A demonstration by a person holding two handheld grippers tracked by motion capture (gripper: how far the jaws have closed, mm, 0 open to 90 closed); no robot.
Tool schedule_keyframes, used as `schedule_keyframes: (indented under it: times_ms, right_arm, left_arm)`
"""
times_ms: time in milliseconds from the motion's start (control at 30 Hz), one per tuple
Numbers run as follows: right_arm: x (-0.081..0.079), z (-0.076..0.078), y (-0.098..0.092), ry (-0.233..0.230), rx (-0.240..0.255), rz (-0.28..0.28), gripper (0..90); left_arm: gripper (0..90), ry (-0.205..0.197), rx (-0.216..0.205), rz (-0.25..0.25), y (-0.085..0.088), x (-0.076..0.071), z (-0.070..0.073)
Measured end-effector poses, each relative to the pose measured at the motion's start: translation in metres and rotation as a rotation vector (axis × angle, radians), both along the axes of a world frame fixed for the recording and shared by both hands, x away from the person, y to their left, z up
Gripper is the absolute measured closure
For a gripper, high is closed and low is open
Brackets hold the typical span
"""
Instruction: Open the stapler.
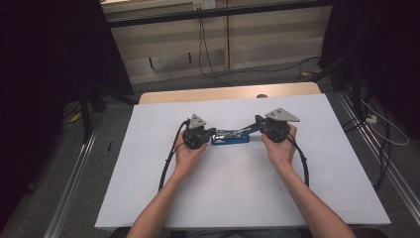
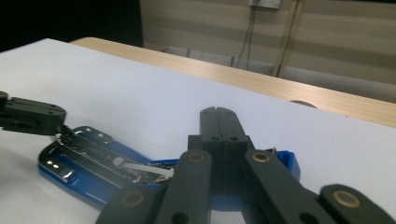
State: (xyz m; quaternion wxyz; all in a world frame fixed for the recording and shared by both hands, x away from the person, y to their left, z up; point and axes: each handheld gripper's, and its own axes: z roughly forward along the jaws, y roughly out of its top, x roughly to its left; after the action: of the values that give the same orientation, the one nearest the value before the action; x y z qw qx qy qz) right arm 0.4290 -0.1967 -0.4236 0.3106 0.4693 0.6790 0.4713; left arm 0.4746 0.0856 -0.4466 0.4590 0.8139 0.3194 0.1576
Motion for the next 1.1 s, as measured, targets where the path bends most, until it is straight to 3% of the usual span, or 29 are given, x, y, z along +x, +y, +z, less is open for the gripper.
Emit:
schedule_keyframes:
  times_ms: [367, 1100]
  right_arm:
    - [-0.003, -0.001, -0.016, 0.029, -0.028, 0.025, 90.0]
    - [-0.001, -0.017, -0.024, 0.093, -0.037, 0.048, 90.0]
  left_arm:
    - [90.0, -0.008, 0.002, 0.002, -0.001, 0.0, 0.0]
    - [90.0, -0.009, -0.005, 0.006, -0.002, -0.001, -0.001]
